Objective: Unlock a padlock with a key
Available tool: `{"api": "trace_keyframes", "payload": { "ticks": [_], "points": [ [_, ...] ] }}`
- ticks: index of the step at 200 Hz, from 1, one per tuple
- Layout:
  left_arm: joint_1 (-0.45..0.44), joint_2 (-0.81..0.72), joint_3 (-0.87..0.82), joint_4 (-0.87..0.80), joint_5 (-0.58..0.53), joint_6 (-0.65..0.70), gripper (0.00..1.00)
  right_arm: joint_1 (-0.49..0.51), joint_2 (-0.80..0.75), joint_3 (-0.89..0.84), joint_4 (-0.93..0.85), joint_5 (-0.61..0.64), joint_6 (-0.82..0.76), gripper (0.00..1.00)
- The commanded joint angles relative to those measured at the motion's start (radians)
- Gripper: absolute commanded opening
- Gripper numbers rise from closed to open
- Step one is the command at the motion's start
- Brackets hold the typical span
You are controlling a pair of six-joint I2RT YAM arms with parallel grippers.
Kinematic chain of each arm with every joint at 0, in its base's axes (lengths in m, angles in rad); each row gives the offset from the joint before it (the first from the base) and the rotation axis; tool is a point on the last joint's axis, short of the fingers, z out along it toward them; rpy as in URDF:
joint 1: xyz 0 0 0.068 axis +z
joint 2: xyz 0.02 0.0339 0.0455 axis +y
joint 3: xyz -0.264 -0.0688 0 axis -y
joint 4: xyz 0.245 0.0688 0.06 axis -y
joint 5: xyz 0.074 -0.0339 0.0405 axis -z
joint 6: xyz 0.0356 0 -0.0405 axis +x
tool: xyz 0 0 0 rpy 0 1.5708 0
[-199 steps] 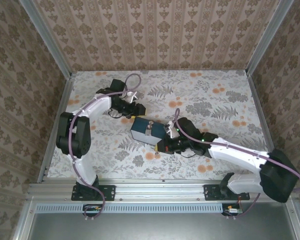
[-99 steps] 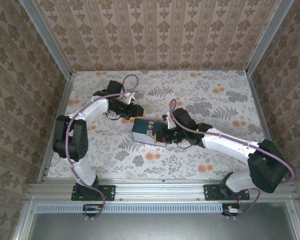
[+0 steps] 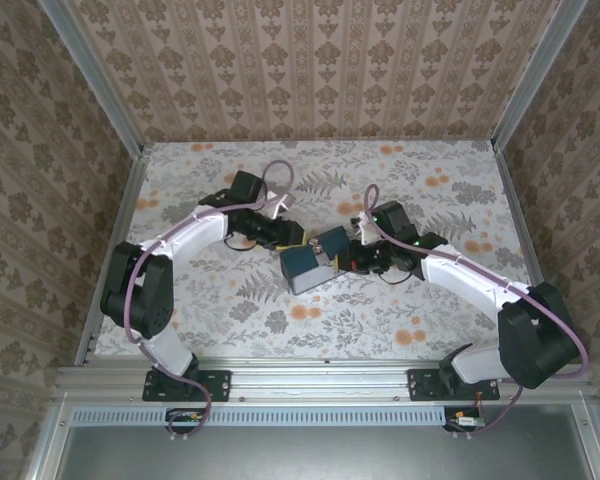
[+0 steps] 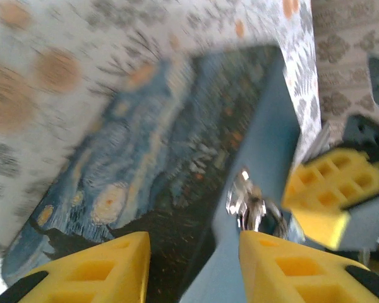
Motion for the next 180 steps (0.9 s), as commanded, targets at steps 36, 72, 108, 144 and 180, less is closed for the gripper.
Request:
{"api": "trace_keyframes", "payload": {
  "ticks": [36,72,108,144,180],
  "points": [
    [0.027,-0.012,-0.004,-0.025,0.012,-0.03,0.43,-0.079,-0.095,-0.019,-0.194,-0.042,-0.13,0.0],
    [0.039,0.004,0.09,-0.098,-0.034,0.018,0.46,-0.179,-0.128,-0.05,-0.213,-0.131,-0.179,0.0],
    [-0.036,0.029,0.272,-0.238,-0.22,0.163,0.47,-0.232,-0.116,-0.042,-0.159,-0.234,-0.176,0.0],
    [-0.205,0.074,0.421,-0.331,-0.441,0.311,0.47,-0.306,-0.101,-0.056,-0.088,-0.314,-0.151,0.0],
    [-0.289,0.075,0.388,-0.252,-0.51,0.544,0.49,-0.325,-0.1,-0.096,-0.027,-0.335,-0.103,0.0]
  ]
}}
